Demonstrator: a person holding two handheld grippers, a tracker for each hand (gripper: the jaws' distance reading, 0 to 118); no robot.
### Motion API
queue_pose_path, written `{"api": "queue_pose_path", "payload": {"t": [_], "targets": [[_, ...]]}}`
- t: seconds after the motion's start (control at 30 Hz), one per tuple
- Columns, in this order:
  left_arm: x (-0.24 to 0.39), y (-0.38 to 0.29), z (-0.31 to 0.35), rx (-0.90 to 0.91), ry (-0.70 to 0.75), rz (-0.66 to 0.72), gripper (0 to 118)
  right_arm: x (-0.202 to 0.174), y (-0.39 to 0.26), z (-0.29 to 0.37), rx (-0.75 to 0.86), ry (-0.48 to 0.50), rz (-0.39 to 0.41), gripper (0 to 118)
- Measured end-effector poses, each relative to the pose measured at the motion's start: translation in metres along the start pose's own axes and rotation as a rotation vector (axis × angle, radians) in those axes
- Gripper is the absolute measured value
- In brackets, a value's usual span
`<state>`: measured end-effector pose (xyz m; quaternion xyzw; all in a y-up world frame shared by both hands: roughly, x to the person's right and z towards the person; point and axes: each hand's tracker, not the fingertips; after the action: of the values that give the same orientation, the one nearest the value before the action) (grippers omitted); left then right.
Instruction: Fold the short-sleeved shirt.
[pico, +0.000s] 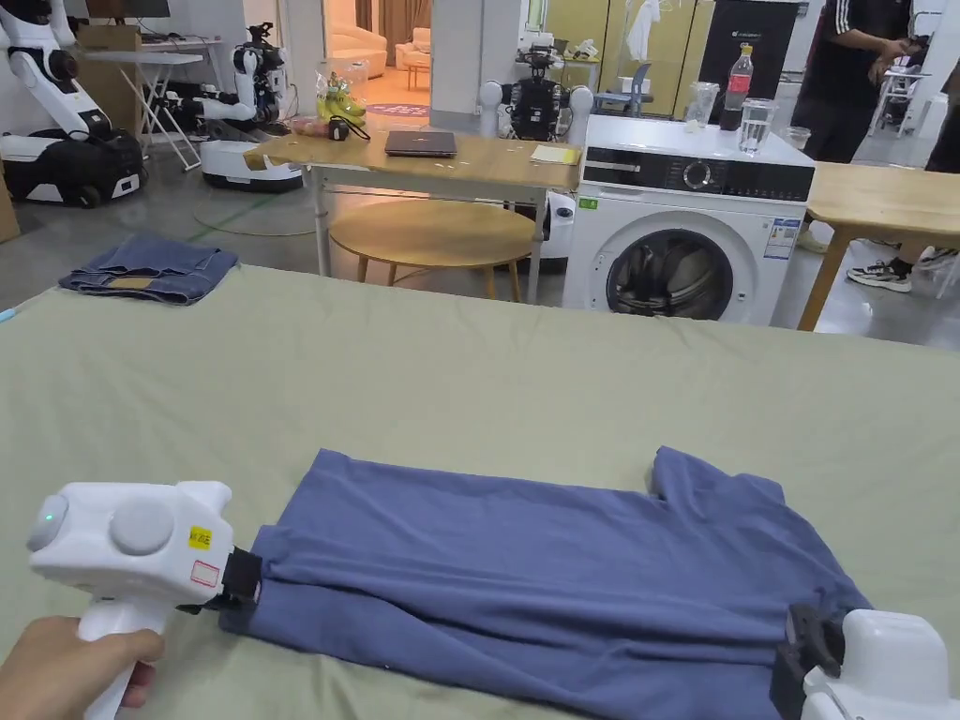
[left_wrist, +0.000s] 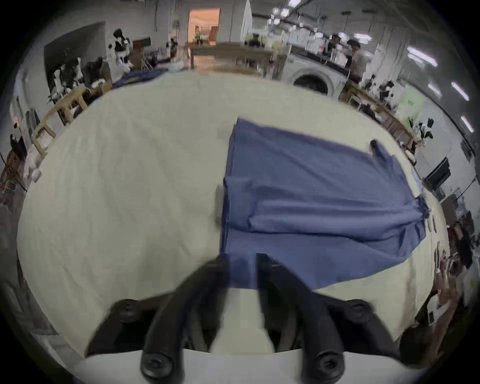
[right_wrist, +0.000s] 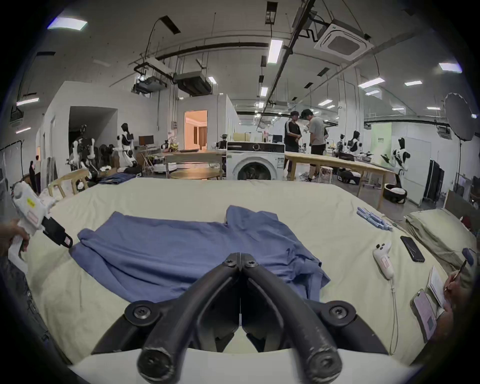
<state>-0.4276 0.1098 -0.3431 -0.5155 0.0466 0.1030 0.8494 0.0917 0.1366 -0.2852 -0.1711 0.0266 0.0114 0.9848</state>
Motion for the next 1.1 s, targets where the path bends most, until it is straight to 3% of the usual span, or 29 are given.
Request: {"api": "queue_pose_path", "payload": {"t": [0.07, 0.17, 0.3, 0.33, 0.4, 0.47, 0.7, 0.73, 0.8, 0.87, 0.93, 1.0, 1.1], "targets": [[0.006, 0.001, -0.011, -0.063, 0.015, -0.011, 45, 0.003, -0.002, 0.0, -0.007, -0.006, 0.008, 0], [0.012, -0.002, -0.027, -0.128, 0.049, -0.034, 51, 0.004, -0.004, 0.0, -0.014, -0.017, 0.022, 0], [0.024, -0.007, -0.019, -0.1, 0.089, -0.03, 50, 0.007, -0.006, -0.002, -0.027, -0.022, 0.028, 0], [0.028, -0.011, -0.019, -0.084, 0.105, -0.047, 46, 0.008, -0.007, -0.003, -0.031, -0.022, 0.027, 0], [0.037, -0.018, -0.018, -0.068, 0.091, -0.137, 27, 0.008, -0.007, -0.004, -0.042, -0.024, 0.024, 0], [0.035, -0.02, -0.015, -0.074, 0.076, -0.122, 2, 0.012, -0.007, -0.007, -0.053, -0.026, 0.018, 0], [0.021, -0.041, 0.002, 0.011, -0.014, -0.054, 0, 0.045, 0.0, -0.026, -0.153, -0.032, 0.005, 0], [0.02, -0.045, 0.005, 0.022, -0.02, -0.043, 0, 0.054, 0.001, -0.034, -0.206, -0.035, 0.007, 4], [0.02, -0.053, 0.01, 0.035, -0.019, -0.045, 0, 0.071, 0.004, -0.051, -0.303, -0.03, -0.01, 29], [0.02, -0.056, 0.014, 0.057, -0.016, -0.058, 0, 0.088, 0.003, -0.068, -0.379, -0.025, -0.025, 32], [0.019, -0.058, 0.017, 0.08, -0.011, -0.057, 0, 0.094, 0.001, -0.082, -0.397, -0.03, 0.008, 51], [0.02, -0.059, 0.019, 0.085, -0.016, -0.051, 0, 0.096, -0.003, -0.098, -0.471, -0.029, 0.052, 54], [0.021, -0.059, 0.018, 0.083, -0.011, -0.057, 0, 0.092, -0.012, -0.121, -0.572, 0.02, 0.035, 54]]}}
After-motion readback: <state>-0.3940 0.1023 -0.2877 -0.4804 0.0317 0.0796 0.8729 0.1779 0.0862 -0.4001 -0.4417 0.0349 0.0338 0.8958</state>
